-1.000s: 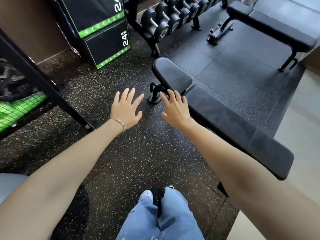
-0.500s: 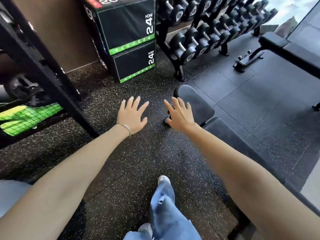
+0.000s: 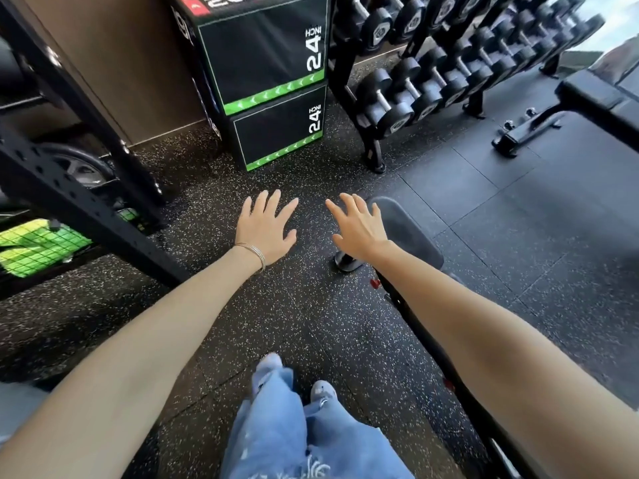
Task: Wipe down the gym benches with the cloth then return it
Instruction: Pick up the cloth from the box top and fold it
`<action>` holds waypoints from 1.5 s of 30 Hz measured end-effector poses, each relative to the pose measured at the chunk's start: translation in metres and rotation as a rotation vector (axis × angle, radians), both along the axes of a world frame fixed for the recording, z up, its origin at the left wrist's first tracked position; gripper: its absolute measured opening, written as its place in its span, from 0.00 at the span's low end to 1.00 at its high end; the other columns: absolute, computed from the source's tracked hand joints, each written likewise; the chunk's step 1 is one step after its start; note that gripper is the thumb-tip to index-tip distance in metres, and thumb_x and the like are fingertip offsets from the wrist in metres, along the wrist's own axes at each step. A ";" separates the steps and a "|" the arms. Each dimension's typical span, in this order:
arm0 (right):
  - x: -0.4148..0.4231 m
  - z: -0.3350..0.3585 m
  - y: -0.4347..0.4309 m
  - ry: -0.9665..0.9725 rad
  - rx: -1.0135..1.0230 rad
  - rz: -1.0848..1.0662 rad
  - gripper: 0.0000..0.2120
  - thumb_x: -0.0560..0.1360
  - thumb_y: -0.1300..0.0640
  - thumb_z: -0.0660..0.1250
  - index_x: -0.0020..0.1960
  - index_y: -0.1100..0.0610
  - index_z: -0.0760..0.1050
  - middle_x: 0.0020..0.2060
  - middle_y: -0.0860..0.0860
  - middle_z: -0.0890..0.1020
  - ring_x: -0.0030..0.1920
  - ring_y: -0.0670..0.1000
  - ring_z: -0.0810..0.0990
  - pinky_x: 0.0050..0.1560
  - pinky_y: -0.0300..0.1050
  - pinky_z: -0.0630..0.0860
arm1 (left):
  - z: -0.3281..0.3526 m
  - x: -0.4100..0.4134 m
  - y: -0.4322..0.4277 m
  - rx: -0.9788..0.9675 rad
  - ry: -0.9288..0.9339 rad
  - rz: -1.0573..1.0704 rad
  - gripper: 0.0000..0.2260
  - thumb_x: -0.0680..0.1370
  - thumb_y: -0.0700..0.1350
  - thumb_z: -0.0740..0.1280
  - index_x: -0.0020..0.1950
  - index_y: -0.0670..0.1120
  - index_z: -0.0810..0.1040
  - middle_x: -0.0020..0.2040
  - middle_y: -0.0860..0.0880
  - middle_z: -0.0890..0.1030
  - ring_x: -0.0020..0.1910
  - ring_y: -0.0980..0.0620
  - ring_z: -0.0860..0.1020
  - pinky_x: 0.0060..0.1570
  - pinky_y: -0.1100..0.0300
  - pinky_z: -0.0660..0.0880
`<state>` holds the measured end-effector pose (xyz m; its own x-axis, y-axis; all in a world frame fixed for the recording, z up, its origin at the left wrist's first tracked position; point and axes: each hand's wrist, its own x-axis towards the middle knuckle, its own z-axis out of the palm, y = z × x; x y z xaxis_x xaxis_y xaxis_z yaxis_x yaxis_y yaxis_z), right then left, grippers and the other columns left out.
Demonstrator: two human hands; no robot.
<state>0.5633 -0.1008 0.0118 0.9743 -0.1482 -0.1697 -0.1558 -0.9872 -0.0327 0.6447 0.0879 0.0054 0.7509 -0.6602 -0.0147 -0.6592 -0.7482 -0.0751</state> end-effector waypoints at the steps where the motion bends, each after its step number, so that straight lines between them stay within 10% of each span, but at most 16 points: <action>1: 0.010 -0.002 -0.003 0.007 -0.002 0.003 0.34 0.77 0.49 0.63 0.77 0.50 0.48 0.75 0.55 0.53 0.75 0.58 0.50 0.71 0.65 0.54 | -0.002 0.010 -0.003 0.004 0.002 -0.003 0.27 0.78 0.58 0.53 0.76 0.55 0.51 0.76 0.44 0.56 0.75 0.42 0.54 0.72 0.44 0.52; 45: 0.617 0.021 -0.178 -0.085 0.043 0.056 0.32 0.77 0.49 0.63 0.76 0.53 0.53 0.74 0.55 0.58 0.75 0.55 0.53 0.71 0.64 0.56 | 0.009 0.598 -0.163 0.017 -0.002 0.143 0.26 0.78 0.57 0.54 0.76 0.53 0.56 0.76 0.44 0.59 0.75 0.44 0.55 0.72 0.45 0.53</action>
<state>1.1804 -0.2787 0.0332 0.9920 -0.0876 -0.0910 -0.0955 -0.9917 -0.0858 1.2432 -0.0748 0.0146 0.8372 -0.5464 -0.0239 -0.5462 -0.8328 -0.0899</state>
